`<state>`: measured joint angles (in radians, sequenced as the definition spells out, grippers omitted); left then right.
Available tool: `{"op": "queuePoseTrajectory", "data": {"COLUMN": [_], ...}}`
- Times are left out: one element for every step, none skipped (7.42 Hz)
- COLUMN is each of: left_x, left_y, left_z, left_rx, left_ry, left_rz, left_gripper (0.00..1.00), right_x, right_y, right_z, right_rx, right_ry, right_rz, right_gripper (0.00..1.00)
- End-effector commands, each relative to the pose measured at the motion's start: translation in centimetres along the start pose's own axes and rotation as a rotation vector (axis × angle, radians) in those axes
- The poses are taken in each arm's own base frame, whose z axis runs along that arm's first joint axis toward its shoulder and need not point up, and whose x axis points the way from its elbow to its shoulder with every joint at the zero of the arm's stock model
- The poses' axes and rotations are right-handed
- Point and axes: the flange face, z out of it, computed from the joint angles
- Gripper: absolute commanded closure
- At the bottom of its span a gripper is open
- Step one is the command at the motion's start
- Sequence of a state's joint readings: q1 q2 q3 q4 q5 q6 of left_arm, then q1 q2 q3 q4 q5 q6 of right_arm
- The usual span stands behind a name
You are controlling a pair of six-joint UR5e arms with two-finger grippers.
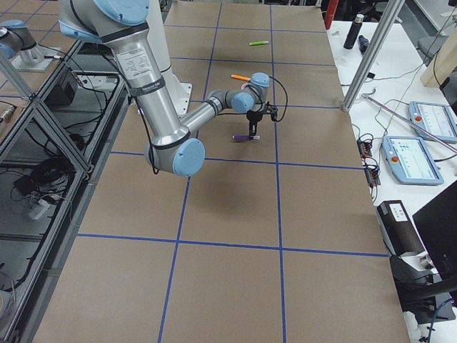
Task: Collect pens into pen holder
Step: 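Lift the purple pen and carry it over the pink cup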
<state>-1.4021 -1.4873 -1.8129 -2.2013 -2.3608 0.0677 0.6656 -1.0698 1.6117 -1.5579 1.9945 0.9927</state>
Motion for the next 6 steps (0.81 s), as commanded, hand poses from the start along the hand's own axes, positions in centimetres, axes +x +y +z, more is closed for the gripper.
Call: {"op": "queuePoseTrajectory", "data": {"left_x": [0.0,0.0,-0.1,-0.1,-0.1,-0.2], "left_y": [0.1,0.1,0.1,0.2,0.1,0.3], "left_z": [0.1,0.2,0.2,0.3,0.3,0.5], "left_rx": [-0.002,-0.004,-0.005,-0.007,-0.009,-0.015], "left_ry": [0.003,0.004,0.005,0.006,0.006,0.007], "left_rz": [-0.007,-0.009,-0.01,-0.011,-0.014,-0.019], "left_gripper": [0.0,0.0,0.0,0.0,0.0,0.0], "right_x": [-2.0,-2.6,-4.6,-8.0,-10.5,-13.6], "right_y": [0.0,0.0,-0.5,0.0,0.7,1.5], "right_z": [-5.9,-8.4,-11.0,-12.7,-14.0,-15.4], "right_rx": [0.161,0.267,0.364,0.454,0.504,0.554], "right_ry": [-0.039,-0.046,-0.08,-0.125,-0.165,-0.215], "right_rz": [0.01,0.087,0.215,0.356,0.408,0.475], "right_gripper": [1.0,1.0,1.0,1.0,1.0,1.0]}}
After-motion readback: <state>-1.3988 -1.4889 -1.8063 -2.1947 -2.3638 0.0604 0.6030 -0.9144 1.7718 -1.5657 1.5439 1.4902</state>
